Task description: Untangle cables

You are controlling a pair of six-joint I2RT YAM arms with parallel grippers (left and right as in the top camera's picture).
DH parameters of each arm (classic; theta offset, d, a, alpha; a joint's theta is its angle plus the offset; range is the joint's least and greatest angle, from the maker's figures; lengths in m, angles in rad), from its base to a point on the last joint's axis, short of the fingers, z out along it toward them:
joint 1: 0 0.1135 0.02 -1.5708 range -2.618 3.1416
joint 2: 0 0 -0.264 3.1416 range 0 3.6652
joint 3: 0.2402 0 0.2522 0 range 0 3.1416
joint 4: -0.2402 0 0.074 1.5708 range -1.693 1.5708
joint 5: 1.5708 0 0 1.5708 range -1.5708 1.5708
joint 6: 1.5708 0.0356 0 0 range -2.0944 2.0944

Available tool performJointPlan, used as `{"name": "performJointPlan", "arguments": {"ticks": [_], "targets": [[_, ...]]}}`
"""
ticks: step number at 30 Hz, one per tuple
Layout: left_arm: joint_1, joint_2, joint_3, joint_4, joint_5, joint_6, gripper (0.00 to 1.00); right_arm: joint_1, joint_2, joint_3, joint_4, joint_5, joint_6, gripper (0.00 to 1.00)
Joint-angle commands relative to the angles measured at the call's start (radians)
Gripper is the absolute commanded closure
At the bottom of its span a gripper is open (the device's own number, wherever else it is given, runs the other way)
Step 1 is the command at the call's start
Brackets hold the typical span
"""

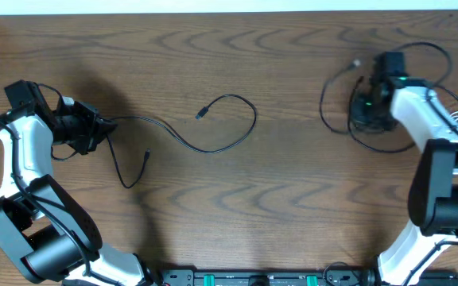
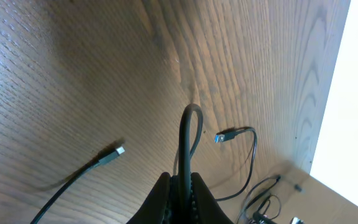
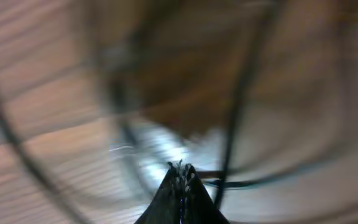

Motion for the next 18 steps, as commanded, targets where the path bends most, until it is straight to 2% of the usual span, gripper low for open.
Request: {"name": "performJointPlan", "arguments": {"ticks": [1,7,11,18], "targets": [[-0.008,-0.017,-0.013,-0.002,-0.036,-0.009,0.92,-0.068,-0.005,-0.001,-0.019,0.098,0.01,0.99],[-0.043,-0.017,-0.013,0.008,-0.061,-0.009,0.92,-0.115,-0.005,-0.072,0.03,0.131,0.006,0.99],[-0.065,-0.017,-0.013,0.02,-0.061,-0.008,0.92,-0.129,-0.005,-0.141,0.127,0.21,0.006,0.99],[-0.094,-0.017,-0.013,0.031,-0.061,-0.004,0.92,-0.149,-0.005,-0.228,0.258,0.211,0.006,0.99]]}}
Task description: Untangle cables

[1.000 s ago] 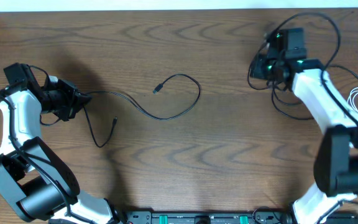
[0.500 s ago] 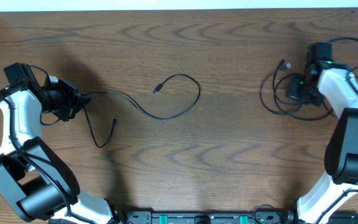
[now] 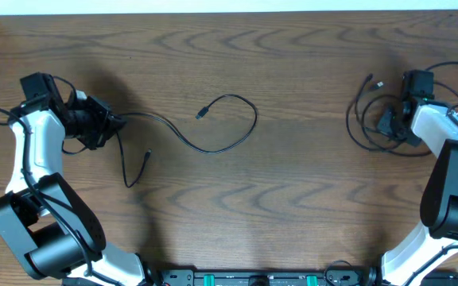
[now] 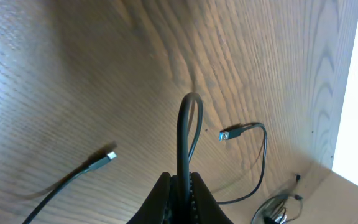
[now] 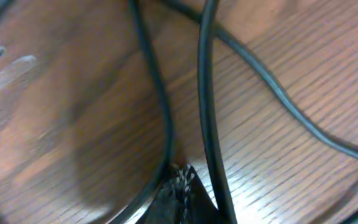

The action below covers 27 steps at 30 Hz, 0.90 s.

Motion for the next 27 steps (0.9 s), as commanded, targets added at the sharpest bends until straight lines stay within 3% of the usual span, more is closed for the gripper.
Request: {"name": "performJointPlan", "arguments": {"ticks": [1,3,5,11,16,19,27], "targets": [[-0.017,-0.017,-0.013,0.003,-0.013,-0.005,0.92,-0.013,0.016,-0.042,0.014,0.028,0.003,0.99],[-0.026,-0.017,-0.012,0.011,-0.013,-0.005,0.92,-0.012,0.006,-0.013,0.01,-0.01,-0.048,0.96],[-0.039,-0.017,-0.005,0.014,-0.013,0.01,0.92,-0.009,-0.019,0.055,-0.038,-0.105,-0.118,0.87],[-0.112,-0.019,0.06,0.006,-0.023,0.032,0.92,0.004,-0.097,0.279,-0.169,-0.396,-0.126,0.74],[-0.236,-0.018,0.109,-0.025,-0.207,0.023,0.92,0.03,-0.114,0.298,-0.165,-0.666,-0.126,0.68],[-0.325,-0.018,0.113,-0.039,-0.351,0.005,0.93,0.061,-0.114,0.262,-0.164,-0.698,-0.126,0.67],[-0.536,-0.016,0.113,-0.018,-0.529,-0.01,0.92,0.19,-0.089,0.18,-0.134,-0.699,-0.121,0.66]]}}
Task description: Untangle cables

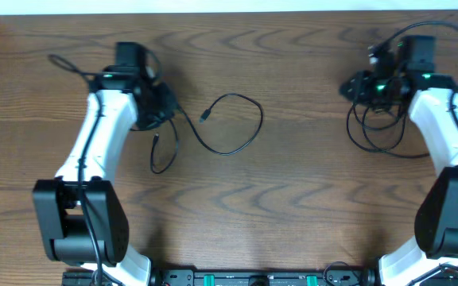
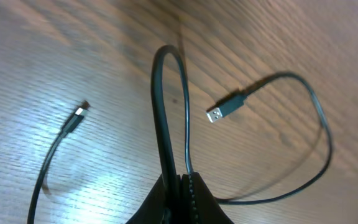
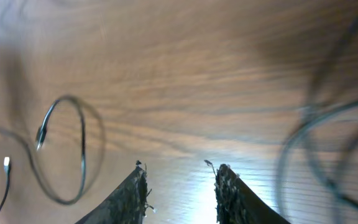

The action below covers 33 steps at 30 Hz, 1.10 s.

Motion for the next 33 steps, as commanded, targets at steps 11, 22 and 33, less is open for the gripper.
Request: {"name": "performJointPlan", "arguments": {"ticks": [11,22,33], "targets": [[-0.263,0.005,0.015,0.114,-0.247,-0.017,0.92,0.282,0.125,-0.125,0.238,-0.042,0.167,0.64],[-0.359,0.117,0.015,0.158,-0.246,-0.023,0.92,0.403,0.379,-0.127,0.514,-0.321,0.311,0.53],[-0.367,0.142,0.015,0.283,-0.246,-0.024,0.83,0.393,0.467,-0.127,0.634,-0.684,0.127,0.37]]}}
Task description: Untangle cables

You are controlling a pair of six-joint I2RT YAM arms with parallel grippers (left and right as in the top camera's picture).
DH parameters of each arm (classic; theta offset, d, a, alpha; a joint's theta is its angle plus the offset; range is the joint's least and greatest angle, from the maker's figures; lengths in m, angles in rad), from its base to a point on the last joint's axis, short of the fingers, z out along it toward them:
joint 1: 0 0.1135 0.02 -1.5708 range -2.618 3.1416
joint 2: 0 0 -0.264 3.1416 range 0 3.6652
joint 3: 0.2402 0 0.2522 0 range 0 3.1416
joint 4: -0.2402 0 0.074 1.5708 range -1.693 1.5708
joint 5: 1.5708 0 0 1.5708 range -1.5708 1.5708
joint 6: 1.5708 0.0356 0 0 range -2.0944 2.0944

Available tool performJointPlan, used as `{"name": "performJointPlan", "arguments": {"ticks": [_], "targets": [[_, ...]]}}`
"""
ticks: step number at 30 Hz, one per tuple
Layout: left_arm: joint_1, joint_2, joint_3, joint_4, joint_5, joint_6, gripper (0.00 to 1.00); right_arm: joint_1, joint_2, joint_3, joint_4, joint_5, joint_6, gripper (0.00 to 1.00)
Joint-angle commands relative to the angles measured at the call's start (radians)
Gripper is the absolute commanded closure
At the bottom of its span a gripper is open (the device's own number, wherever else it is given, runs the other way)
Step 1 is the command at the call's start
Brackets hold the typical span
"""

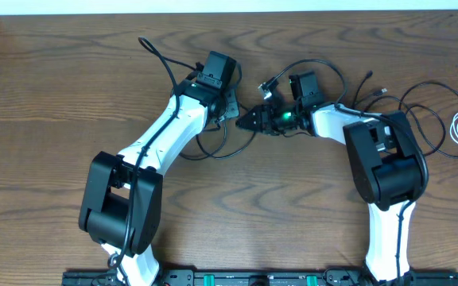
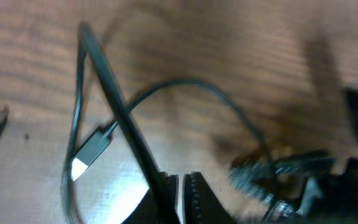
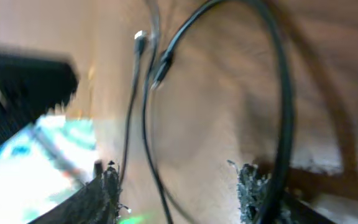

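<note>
A long black cable (image 1: 159,56) runs from the back left to my left gripper (image 1: 227,107), which is shut on it in the left wrist view (image 2: 180,177). Its strand (image 2: 107,87) rises from the jaws, and a USB plug (image 2: 89,155) lies just left. My right gripper (image 1: 249,121) points left, close to the left one, and is open (image 3: 176,171). A thin cable (image 3: 146,149) passes between its fingers; a thicker cable (image 3: 284,118) lies against the right finger (image 3: 250,186). Another black loop (image 1: 318,65) curls behind the right wrist.
More black cables (image 1: 424,119) sprawl at the right, with a coiled white cable at the right edge. A slack loop (image 1: 213,151) lies in front of the left gripper. Bare wood table (image 1: 70,159) lies to the left and front.
My left gripper, still shut on the black cable, has moved right to the table's middle. My open right gripper has moved from the back right to the middle, beside the left one.
First my left gripper was shut on the black cable at the far left, and the right was shut among the cables at the right. Then the left held the cable nearer the middle and the right stood open. Now both meet at the middle.
</note>
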Motion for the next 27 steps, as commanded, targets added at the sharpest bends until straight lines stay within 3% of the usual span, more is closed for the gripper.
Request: {"name": "performJointPlan", "arguments": {"ticks": [1,7,11,13,22,27], "targets": [[0.0,0.021,0.014,0.03,-0.013,0.001,0.83,-0.003,0.051,-0.028,-0.005,-0.134,-0.142,0.37],[-0.004,0.053,0.014,0.057,-0.013,0.0,0.72,0.0,0.051,-0.028,-0.002,-0.151,-0.161,0.34],[-0.004,0.069,0.014,0.059,-0.013,0.0,0.47,0.001,0.051,-0.028,0.003,-0.119,-0.16,0.33],[-0.003,0.061,0.016,0.063,-0.013,0.001,0.4,0.001,0.051,-0.028,0.003,-0.091,-0.16,0.33],[0.09,-0.103,0.026,0.053,-0.013,0.0,0.35,0.011,0.051,-0.028,0.005,-0.013,-0.145,0.33],[0.204,-0.207,0.026,-0.004,-0.013,0.0,0.35,0.029,0.051,-0.028,0.058,0.175,-0.049,0.32]]}}
